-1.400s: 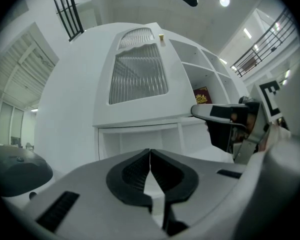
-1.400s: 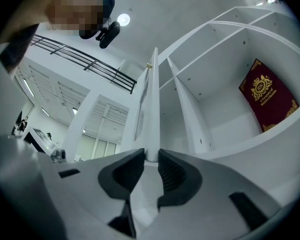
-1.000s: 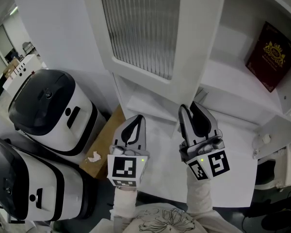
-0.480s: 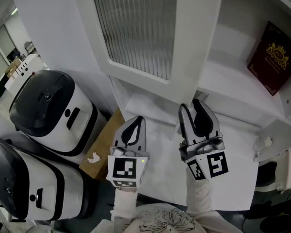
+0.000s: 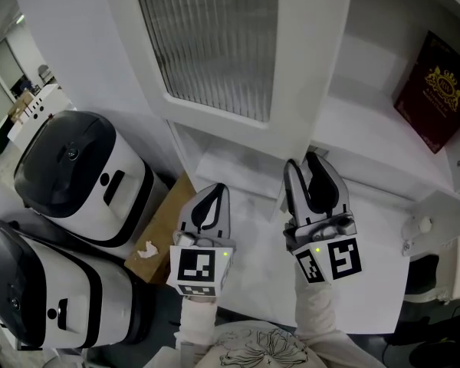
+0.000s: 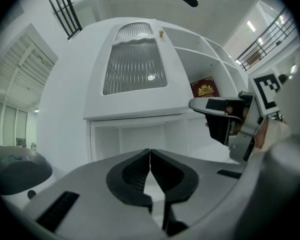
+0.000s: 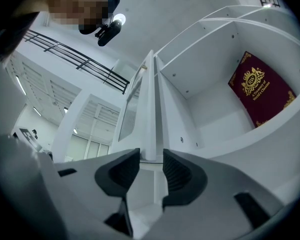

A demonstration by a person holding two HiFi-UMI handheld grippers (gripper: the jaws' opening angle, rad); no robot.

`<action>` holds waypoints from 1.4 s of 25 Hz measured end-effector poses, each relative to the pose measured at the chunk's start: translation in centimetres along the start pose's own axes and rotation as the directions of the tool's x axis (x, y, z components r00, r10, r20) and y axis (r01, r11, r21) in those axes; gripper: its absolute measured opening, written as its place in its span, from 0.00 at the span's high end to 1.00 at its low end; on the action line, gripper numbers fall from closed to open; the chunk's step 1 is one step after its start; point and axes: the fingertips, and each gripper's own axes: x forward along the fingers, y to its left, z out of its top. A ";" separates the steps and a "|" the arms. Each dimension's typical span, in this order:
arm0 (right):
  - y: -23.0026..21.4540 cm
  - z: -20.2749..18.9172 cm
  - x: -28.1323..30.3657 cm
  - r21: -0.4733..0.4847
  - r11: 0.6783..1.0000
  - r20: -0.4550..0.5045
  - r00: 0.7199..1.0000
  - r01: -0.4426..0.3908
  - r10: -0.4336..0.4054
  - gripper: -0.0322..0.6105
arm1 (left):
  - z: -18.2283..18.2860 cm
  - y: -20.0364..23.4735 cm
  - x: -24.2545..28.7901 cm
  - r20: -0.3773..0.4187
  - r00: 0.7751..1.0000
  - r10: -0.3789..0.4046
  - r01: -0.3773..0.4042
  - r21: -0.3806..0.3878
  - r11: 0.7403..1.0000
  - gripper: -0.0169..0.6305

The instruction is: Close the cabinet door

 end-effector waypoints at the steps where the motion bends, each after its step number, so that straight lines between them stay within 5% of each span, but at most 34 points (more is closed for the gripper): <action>1: -0.1 0.0 0.1 0.000 1.000 0.000 1.000 0.001 -0.001 0.73 | 0.0 0.0 0.1 0.002 1.000 0.000 0.000 0.001 1.000 0.97; 35: -2.3 -0.7 1.7 -0.126 0.964 -0.025 0.971 0.232 -0.237 0.75 | -1.3 1.2 0.5 -0.031 0.999 0.022 -0.022 -0.006 1.000 0.97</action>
